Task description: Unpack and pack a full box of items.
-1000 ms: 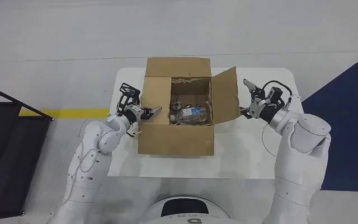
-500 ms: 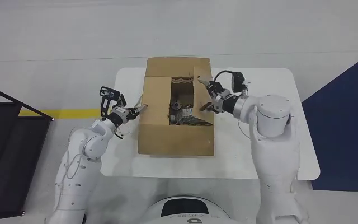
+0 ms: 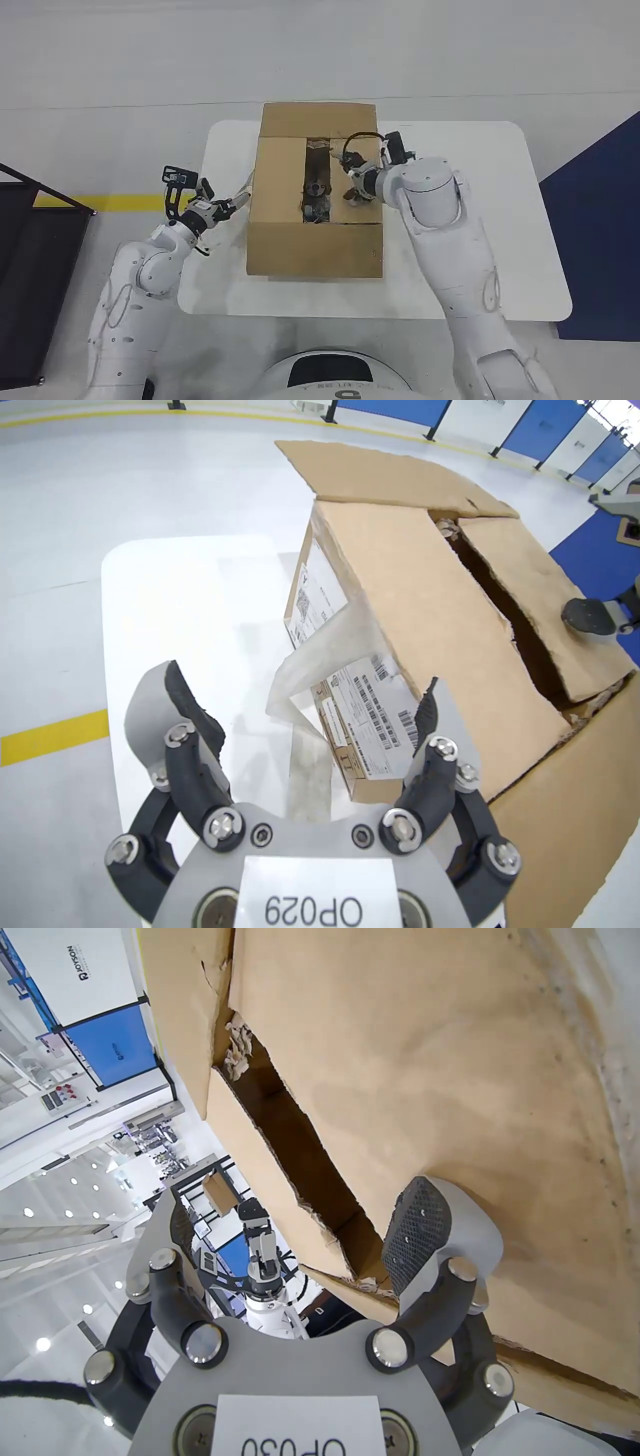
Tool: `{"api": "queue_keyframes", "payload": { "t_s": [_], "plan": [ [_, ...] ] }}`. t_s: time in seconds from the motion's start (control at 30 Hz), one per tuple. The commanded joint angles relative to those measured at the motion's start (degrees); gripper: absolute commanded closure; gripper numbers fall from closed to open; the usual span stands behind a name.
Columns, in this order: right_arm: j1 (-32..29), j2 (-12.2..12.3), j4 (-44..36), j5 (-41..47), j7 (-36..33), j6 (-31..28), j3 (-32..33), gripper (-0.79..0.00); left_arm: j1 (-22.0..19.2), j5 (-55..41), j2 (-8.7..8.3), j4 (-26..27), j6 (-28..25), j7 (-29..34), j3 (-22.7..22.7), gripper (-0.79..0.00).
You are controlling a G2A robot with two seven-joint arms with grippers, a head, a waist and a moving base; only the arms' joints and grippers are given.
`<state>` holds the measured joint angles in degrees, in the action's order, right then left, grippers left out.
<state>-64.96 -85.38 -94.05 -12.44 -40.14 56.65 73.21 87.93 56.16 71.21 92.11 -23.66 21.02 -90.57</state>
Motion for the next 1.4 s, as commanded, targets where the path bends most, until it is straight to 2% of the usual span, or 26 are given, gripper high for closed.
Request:
{"api": "queue_keyframes", "payload": {
  "t_s": [0.0,0.17,0.5,0.53,0.57,0.63,0.7,0.73,0.83,0.9,0.97,1.03,1.17,1.23,1.37],
  "plan": [
    [-0.49,0.14,-0.7,0.81,0.56,0.31,0.61,-0.785,0.0,0.0,0.0,0.0,0.0,0.0,0.0,-0.785],
    [-2.42,1.03,-4.19,1.95,-0.25,-0.04,3.14,-0.785,0.0,0.0,0.0,0.0,0.0,0.0,0.0,-0.785],
    [-2.42,1.03,-4.19,1.95,-0.25,-0.04,3.14,-0.785,0.0,0.0,0.0,0.0,0.0,0.0,0.0,-0.785],
    [-2.46,0.99,-3.93,3.03,-0.16,-0.05,3.99,-0.785,0.0,0.0,0.0,0.0,0.0,0.0,0.0,-0.785],
    [-2.16,0.75,-2.48,8.24,0.82,-0.1,8.24,-0.785,0.0,0.0,0.0,0.0,0.0,0.0,0.0,-0.785],
    [-0.85,0.05,0.58,15.26,6.7,-2.63,13.6,-0.785,0.0,0.0,0.0,0.0,0.0,0.0,0.0,-0.785],
    [0.06,-0.68,4.58,24.14,7.76,-8.28,16.04,-0.785,0.0,0.0,0.0,0.0,0.0,0.0,0.0,-0.785],
    [0.92,-0.97,6.82,27.23,10.41,-10.47,17.64,-0.785,0.0,0.0,0.0,0.0,0.0,0.0,0.0,-0.785],
    [3.46,-1.58,12.38,34.18,14.34,-15.8,19.23,-0.785,0.0,0.0,0.0,0.0,0.0,0.0,0.0,-0.785],
    [5.58,-2.1,16.23,38.07,19.77,-19.17,20.16,-0.785,0.0,0.0,0.0,0.0,0.0,0.0,0.0,-0.785],
    [8.15,-3.07,20.51,39.56,30.73,-24.37,19.06,-0.785,0.0,0.0,0.0,0.0,0.0,0.0,0.0,-0.785],
    [10.73,-4.02,25.32,39.54,38.69,-29.15,16.33,-0.785,0.0,0.0,0.0,0.0,0.0,0.0,0.0,-0.785],
    [15.58,-5.39,35.27,38.77,48.8,-35.2,12.28,-0.785,0.0,0.0,0.0,0.0,0.0,0.0,0.0,-0.785],
    [17.96,-5.78,39.68,38.62,50.43,-36.66,11.13,-0.785,0.0,0.0,0.0,0.0,0.0,0.0,0.0,-0.785],
    [21.35,-5.93,45.95,39.64,49.32,-38.59,11.09,-0.785,0.0,0.0,0.0,0.0,0.0,0.0,0.0,-0.785]
  ]
}}
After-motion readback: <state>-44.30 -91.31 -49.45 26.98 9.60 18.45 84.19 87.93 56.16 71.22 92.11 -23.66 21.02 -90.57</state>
